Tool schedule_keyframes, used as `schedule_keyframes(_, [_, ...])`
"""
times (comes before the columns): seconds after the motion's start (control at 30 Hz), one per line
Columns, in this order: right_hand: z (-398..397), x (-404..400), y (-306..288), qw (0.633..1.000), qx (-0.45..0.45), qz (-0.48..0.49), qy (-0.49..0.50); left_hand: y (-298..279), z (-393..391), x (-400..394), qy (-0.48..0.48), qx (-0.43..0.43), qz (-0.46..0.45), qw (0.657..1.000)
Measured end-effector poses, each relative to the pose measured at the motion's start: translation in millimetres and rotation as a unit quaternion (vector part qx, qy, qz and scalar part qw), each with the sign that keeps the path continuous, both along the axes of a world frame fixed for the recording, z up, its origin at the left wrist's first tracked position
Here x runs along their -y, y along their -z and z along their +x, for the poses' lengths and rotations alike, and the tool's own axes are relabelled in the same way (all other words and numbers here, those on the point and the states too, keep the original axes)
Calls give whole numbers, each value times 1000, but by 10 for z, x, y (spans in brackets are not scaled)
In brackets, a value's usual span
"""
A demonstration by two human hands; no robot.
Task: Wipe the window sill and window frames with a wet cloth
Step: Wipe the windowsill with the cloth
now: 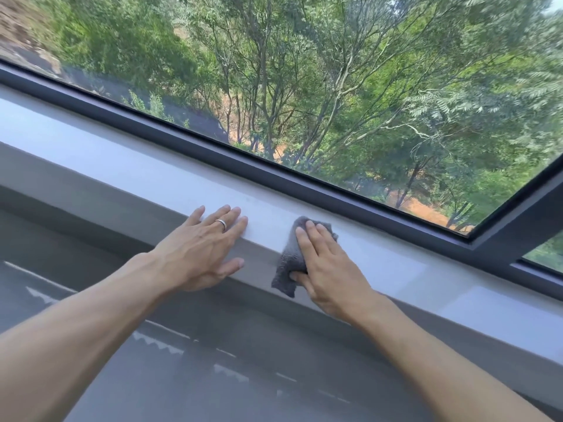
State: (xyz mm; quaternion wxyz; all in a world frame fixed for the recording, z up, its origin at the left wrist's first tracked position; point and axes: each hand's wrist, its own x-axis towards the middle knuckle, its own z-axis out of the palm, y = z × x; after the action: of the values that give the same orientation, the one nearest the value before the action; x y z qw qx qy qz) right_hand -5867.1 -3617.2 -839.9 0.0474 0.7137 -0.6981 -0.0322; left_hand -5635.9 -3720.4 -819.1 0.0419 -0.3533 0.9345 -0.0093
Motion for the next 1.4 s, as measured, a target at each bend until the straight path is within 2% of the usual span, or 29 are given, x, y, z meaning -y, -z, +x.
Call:
schedule_keyframes(0.13, [407, 373, -15, 999, 22, 9, -22, 0, 89, -13, -9, -2, 6, 1000])
schedule_keyframes(0.27, [85, -42, 22, 999, -18, -9, -47, 15, 142, 3, -2, -7, 8, 1000])
schedule_keyframes(0.33, [28, -120, 7, 999, -9, -15, -33, 27, 154, 18, -1, -8, 10, 1000])
schedule_keyframes(0.43, [342, 229, -31, 1000, 13, 16, -17, 24, 139, 37, 1, -15, 9, 1000])
schedule_keyframes(0.57, [706, 626, -51, 998, 43, 10, -33, 24, 130, 90, -13, -31, -17, 999])
schedule_keyframes(0.67, [526, 458, -142, 997, 51, 47, -29, -13, 136, 178, -19, -54, 1, 998])
schedule_keyframes(0.77, [213, 235, -238, 994, 76, 63, 35, -32, 163, 269, -11, -71, 20, 997])
schedule_keyframes(0.83, [168, 503, -241, 991, 73, 82, 75, -44, 220, 395, -13, -72, 27, 997])
schedule_keyframes(0.9, [369, 902, -175, 994, 55, 72, 69, -35, 274, 488, -15, -72, 22, 997])
schedule_keyframes(1.0, [817, 1313, -107, 989, 115, 48, 73, 4, 383, 559, -17, -80, 9, 997])
schedule_keyframes(1.13, [727, 1076, -261, 990, 122, 70, 5, 10, 599, 673, -10, -51, 29, 998])
schedule_keyframes(1.23, [463, 821, -319, 992, 97, 69, 33, 11, 649, 705, -3, -30, 35, 999])
schedule_keyframes(1.3, [524, 976, -295, 990, 83, 86, 68, -13, 657, 732, 4, -19, 35, 999])
schedule_keyframes(1.4, [863, 1418, -224, 987, 129, 67, 74, -28, 719, 797, -5, -20, 27, 999])
